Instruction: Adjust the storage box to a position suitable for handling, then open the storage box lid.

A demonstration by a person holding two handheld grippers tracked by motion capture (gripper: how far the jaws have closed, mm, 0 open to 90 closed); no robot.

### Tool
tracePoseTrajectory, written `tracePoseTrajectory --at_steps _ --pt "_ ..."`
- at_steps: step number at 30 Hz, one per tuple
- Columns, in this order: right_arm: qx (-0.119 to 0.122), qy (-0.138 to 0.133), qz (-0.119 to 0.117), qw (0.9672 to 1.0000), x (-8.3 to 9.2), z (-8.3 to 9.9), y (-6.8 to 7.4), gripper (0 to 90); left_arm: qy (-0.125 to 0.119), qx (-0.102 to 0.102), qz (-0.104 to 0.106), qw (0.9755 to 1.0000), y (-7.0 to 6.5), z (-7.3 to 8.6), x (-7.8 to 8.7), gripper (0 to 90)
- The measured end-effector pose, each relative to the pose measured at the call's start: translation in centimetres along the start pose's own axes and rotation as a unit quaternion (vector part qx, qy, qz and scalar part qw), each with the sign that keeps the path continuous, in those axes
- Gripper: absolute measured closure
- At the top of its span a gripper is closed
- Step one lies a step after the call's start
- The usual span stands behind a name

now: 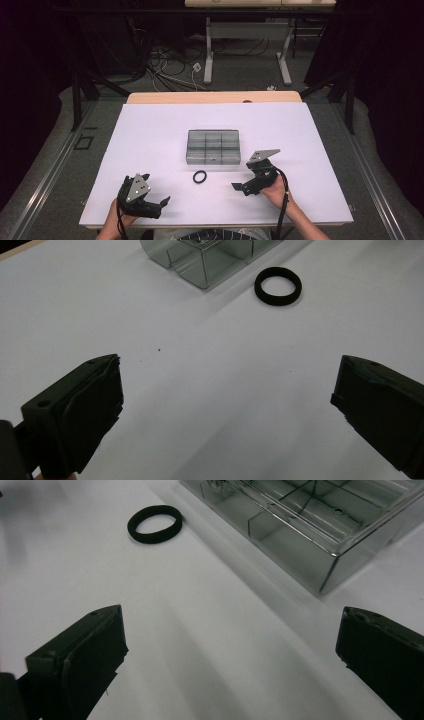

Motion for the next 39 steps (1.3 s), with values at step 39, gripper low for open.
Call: tracePoseTrajectory --at_steps 39 --pt "-0.014 0.018 -0.025 0.9994 -3.1 -2.4 2.7 7.5 0.001 0.003 -0.005 1.0000 0.2 0.0 -0.2 0.0"
Point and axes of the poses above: each handheld gripper's, and its own axes: x roughly backward along the jaws, z roughly out of its underside, y roughly to its left, the point moved 8 cm from there along -x, roughly forward along the jaws, and after that the axes turned 6 degrees about y, right-handed, at the moved point
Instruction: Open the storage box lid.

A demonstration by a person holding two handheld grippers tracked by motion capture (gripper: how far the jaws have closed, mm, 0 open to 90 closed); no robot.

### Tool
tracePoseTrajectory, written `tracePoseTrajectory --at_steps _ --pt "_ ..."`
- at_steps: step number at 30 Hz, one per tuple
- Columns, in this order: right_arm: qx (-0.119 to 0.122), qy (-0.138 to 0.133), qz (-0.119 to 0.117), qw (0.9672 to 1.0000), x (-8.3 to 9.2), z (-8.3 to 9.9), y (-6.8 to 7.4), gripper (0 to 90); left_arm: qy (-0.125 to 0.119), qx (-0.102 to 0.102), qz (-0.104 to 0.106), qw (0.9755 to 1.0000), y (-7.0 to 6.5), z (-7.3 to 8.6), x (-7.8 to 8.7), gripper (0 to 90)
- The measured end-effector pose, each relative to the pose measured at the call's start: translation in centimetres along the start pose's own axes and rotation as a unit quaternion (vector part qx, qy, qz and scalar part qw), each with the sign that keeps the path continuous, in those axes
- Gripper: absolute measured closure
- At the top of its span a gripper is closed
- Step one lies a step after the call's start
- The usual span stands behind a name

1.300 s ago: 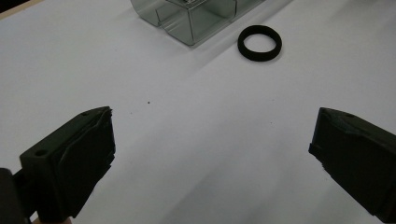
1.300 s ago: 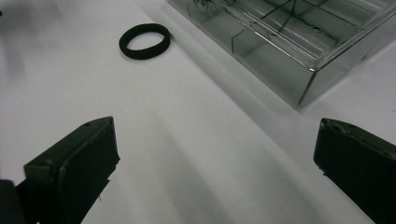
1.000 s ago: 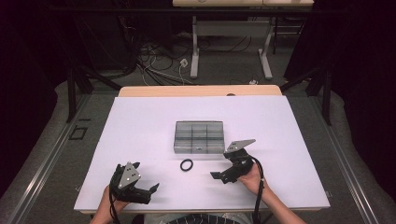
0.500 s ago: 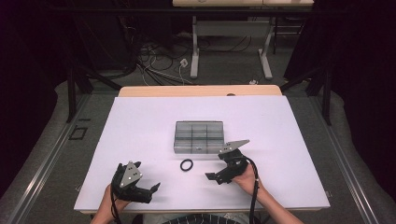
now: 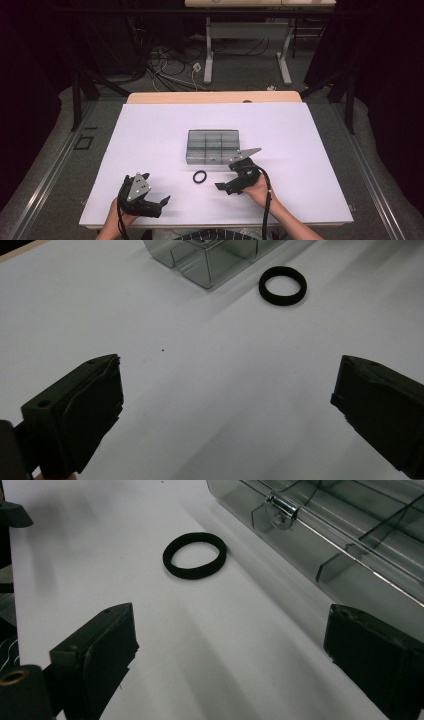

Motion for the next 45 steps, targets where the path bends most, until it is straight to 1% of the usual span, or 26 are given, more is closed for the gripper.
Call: tracePoseTrajectory --at_steps 1,2,3,5,9,10,12,14,16,17,18,20,23,24,26,27,28,29,30,34,37,39,40,42,44,45 --pt "-0.003 0.001 0.000 1.0000 -0.1 -0.1 -0.1 9.6 0.005 -0.001 0.000 1.0000 0.0 0.0 0.0 0.0" --pt "-0.013 -0.007 0.002 0.9999 -0.3 -0.3 0.0 10.9 0.005 -0.001 0.000 1.0000 0.0 0.0 0.0 0.0" --pt "-0.015 -0.004 0.005 0.9999 -0.4 -0.3 -0.1 11.8 0.003 0.000 -0.001 1.0000 0.0 0.0 0.0 0.0" --pt "-0.011 0.008 0.011 0.9999 -0.5 -0.4 -0.1 13.8 0.000 0.003 0.001 1.0000 -0.1 0.0 0.1 0.0" --pt "0.000 0.002 0.028 0.9996 -1.1 -1.1 0.1 23.5 0.001 0.003 0.001 1.0000 0.0 0.1 0.1 0.0" --pt "0.006 0.002 0.028 0.9996 -1.2 -1.3 0.2 26.4 0.001 0.003 0.001 1.0000 0.0 0.1 0.1 0.0" --pt "0.006 -0.006 0.033 0.9994 -1.5 -1.6 0.2 28.6 0.000 0.002 0.002 1.0000 0.0 0.0 0.1 0.0" --pt "0.009 -0.007 0.029 0.9995 -1.8 -1.7 0.2 31.2 -0.002 0.001 -0.001 1.0000 0.0 0.0 0.0 0.0" --pt "-0.003 -0.012 0.032 0.9994 -1.9 -1.6 0.0 34.8 0.002 0.002 0.001 1.0000 -0.1 0.1 -0.1 0.0" --pt "-0.004 -0.014 0.032 0.9994 -2.0 -1.6 -0.1 37.0 0.006 0.001 0.003 1.0000 -0.1 0.1 -0.1 0.0" --pt "-0.008 -0.014 0.032 0.9994 -2.0 -1.6 -0.2 39.9 0.004 0.000 0.002 1.0000 -0.1 0.1 -0.1 0.0" --pt "-0.009 -0.023 0.035 0.9991 -2.0 -1.7 -0.4 48.3 0.003 -0.001 0.003 1.0000 -0.2 0.0 -0.2 0.0" --pt "-0.015 -0.038 0.039 0.9984 -2.0 -1.8 -0.6 54.3 0.005 -0.006 0.007 0.9999 -0.3 0.0 -0.1 0.0" --pt "-0.015 -0.041 0.039 0.9983 -2.0 -1.8 -0.7 55.2 0.003 -0.007 0.006 1.0000 -0.3 0.0 -0.1 0.0" --pt "-0.027 -0.054 0.040 0.9974 -2.0 -1.9 -0.9 57.9 0.002 -0.004 0.004 1.0000 -0.2 0.0 0.0 0.0" --pt "-0.029 -0.046 0.040 0.9977 -1.9 -1.8 -0.9 58.4 0.001 -0.001 0.005 1.0000 -0.2 0.0 0.0 0.0" --pt "-0.030 -0.049 0.043 0.9975 -1.9 -1.8 -1.0 59.4 -0.001 0.000 0.006 1.0000 -0.2 0.0 0.0 0.0" --pt "-0.033 -0.059 0.042 0.9968 -2.0 -2.0 -1.0 60.6 -0.001 0.000 0.006 1.0000 -0.2 0.0 0.0 0.0" --pt "-0.034 -0.060 0.044 0.9967 -2.0 -2.0 -1.0 61.4 -0.001 0.000 0.006 1.0000 -0.2 0.0 0.0 0.0" --pt "-0.036 -0.068 0.044 0.9961 -1.9 -2.2 -0.9 70.0 0.000 -0.002 0.005 1.0000 -0.2 0.0 0.0 0.0" --pt "-0.043 -0.062 0.048 0.9960 -1.8 -2.1 -1.0 71.9 0.002 -0.001 0.004 1.0000 -0.2 0.0 -0.1 0.0" --pt "-0.050 -0.071 0.050 0.9949 -1.9 -2.2 -1.2 72.4 0.002 -0.002 0.004 1.0000 -0.2 0.0 -0.1 0.0" --pt "-0.053 -0.063 0.053 0.9952 -1.8 -2.0 -1.2 72.6 0.002 -0.001 0.004 1.0000 -0.2 0.0 -0.1 0.0" --pt "-0.062 -0.074 0.053 0.9939 -1.9 -2.2 -1.3 73.2 0.001 -0.001 0.005 1.0000 -0.2 0.0 -0.1 0.0" --pt "-0.067 -0.074 0.057 0.9934 -1.8 -2.2 -1.4 73.9 0.001 0.000 0.005 1.0000 -0.2 0.0 -0.1 0.0" --pt "-0.067 -0.069 0.057 0.9938 -1.7 -2.1 -1.4 74.4 0.001 0.000 0.005 1.0000 -0.2 0.0 -0.1 0.0"
Point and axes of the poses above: each handheld gripper's, and its own axes: x roughly backward along the jaws, z roughly out of its underside, y roughly to its left, the point moved 8 cm from there along -x, roughly forward along the jaws, and after that the axes turned 6 degrees about y, right-handed, at the moved point
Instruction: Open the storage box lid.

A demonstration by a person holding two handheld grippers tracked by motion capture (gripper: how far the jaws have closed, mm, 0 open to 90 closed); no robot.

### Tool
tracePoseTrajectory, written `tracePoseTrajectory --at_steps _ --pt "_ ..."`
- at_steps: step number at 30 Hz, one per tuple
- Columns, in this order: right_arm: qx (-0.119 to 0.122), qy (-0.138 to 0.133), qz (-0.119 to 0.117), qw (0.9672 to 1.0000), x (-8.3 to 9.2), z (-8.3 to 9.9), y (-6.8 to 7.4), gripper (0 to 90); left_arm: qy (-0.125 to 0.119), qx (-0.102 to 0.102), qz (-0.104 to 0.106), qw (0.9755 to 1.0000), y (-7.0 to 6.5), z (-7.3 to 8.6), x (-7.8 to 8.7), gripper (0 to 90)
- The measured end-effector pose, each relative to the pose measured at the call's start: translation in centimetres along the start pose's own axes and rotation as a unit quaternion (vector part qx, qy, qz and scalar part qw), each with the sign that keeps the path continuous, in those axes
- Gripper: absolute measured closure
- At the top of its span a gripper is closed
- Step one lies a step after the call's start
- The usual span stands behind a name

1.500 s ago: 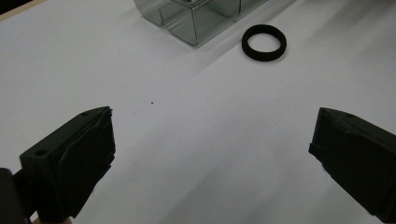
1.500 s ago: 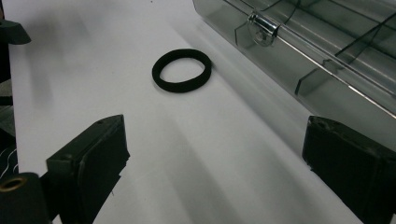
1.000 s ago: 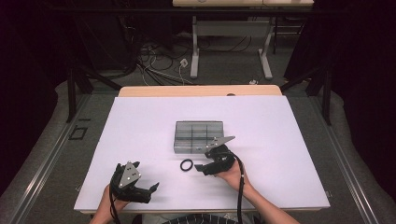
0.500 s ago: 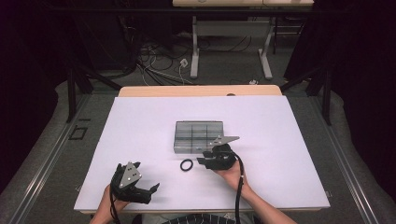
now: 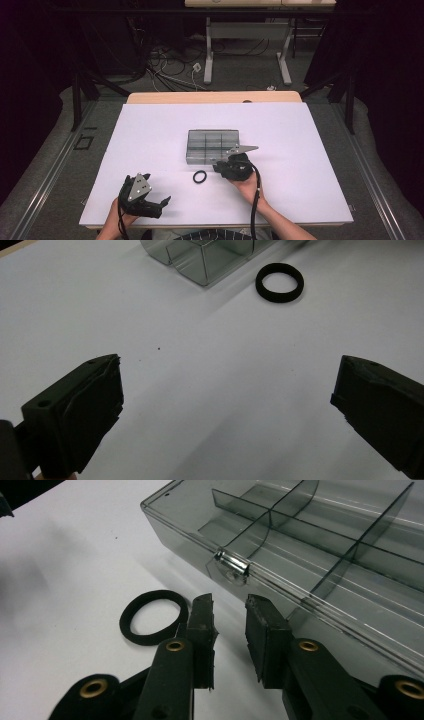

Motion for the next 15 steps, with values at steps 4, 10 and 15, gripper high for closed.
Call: tracePoseTrajectory --at_steps 4,10,15 --pt "-0.001 -0.007 0.001 1.0000 -0.09 -0.12 0.02 77.3 0.005 -0.002 0.001 1.0000 -0.02 0.03 0.02 0.0" --pt "-0.005 -0.019 -0.001 0.9998 -0.23 -0.21 -0.12 80.3 0.005 -0.001 0.000 1.0000 0.01 0.04 0.04 0.0" --pt "-0.012 -0.022 -0.001 0.9997 -0.07 -0.34 0.01 80.5 0.001 -0.001 0.000 1.0000 -0.03 -0.02 0.02 0.0"
Point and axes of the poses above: each handheld gripper's, and its own axes: x roughly backward along the jaws, z roughly out of its underside, y roughly to its left, the point moved 8 cm from there along -x, roughly forward along the jaws, and after that the axes turned 6 degrees about y, right-handed, at the moved point
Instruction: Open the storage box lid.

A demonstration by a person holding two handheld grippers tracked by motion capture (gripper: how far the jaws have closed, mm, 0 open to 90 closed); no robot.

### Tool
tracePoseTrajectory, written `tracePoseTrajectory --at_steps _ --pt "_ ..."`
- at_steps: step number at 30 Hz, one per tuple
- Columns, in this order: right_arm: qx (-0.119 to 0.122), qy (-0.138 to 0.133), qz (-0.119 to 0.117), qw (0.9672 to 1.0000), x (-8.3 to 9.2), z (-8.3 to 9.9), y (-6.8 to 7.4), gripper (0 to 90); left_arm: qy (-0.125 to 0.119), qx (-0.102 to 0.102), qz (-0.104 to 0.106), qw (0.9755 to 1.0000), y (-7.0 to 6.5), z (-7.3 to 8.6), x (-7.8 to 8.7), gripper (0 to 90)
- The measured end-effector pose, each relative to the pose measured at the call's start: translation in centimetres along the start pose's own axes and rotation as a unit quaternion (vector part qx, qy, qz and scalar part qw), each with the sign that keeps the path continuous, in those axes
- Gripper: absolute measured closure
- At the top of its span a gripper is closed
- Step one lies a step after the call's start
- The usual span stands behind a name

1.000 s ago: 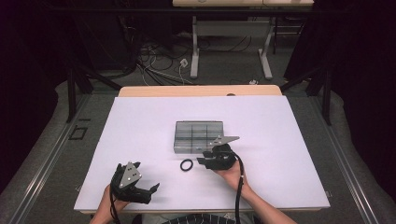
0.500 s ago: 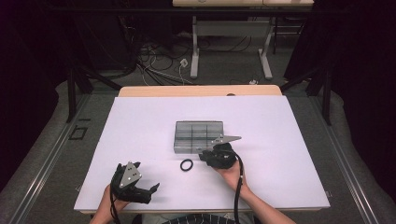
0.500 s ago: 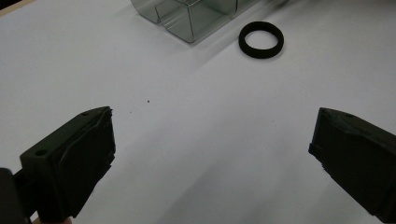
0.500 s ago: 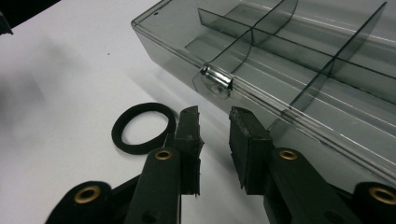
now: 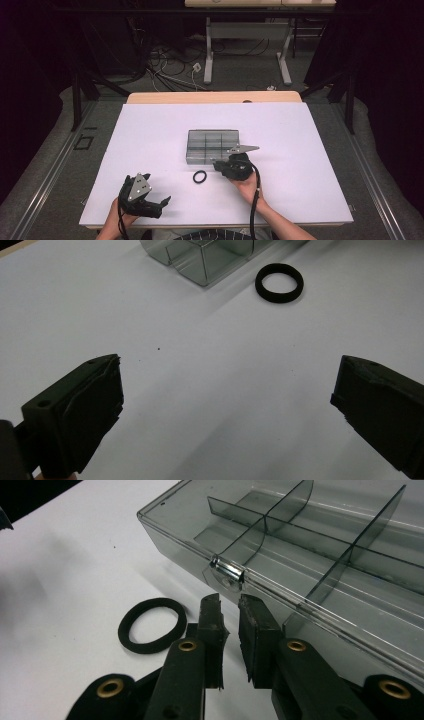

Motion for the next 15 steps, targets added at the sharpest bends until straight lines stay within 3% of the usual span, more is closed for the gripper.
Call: tracePoseTrajectory --at_steps 8,9,13,15 --pt "-0.002 0.005 0.000 1.0000 0.08 0.09 -0.07 81.2 0.004 -0.001 0.002 1.0000 -0.02 0.04 -0.01 0.0" --pt "-0.004 -0.010 -0.003 0.9999 -0.08 -0.07 -0.04 81.5 0.003 -0.001 0.002 1.0000 -0.02 0.04 -0.02 0.0" --pt "-0.007 -0.011 -0.005 0.9999 -0.10 -0.06 -0.09 82.3 0.004 -0.001 0.003 1.0000 -0.04 0.03 -0.03 0.0" --pt "-0.009 0.004 -0.005 0.9999 0.04 0.13 -0.07 82.6 0.003 -0.001 0.004 1.0000 -0.05 0.02 -0.03 0.0"
Point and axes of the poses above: each handheld gripper's, and its own axes: x roughly backward along the jaws, z roughly out of its underside, y roughly to its left, the point moved 8 cm from there along -x, roughly forward along the jaws, and after that the axes turned 6 degrees about y, right-handed, at the moved point
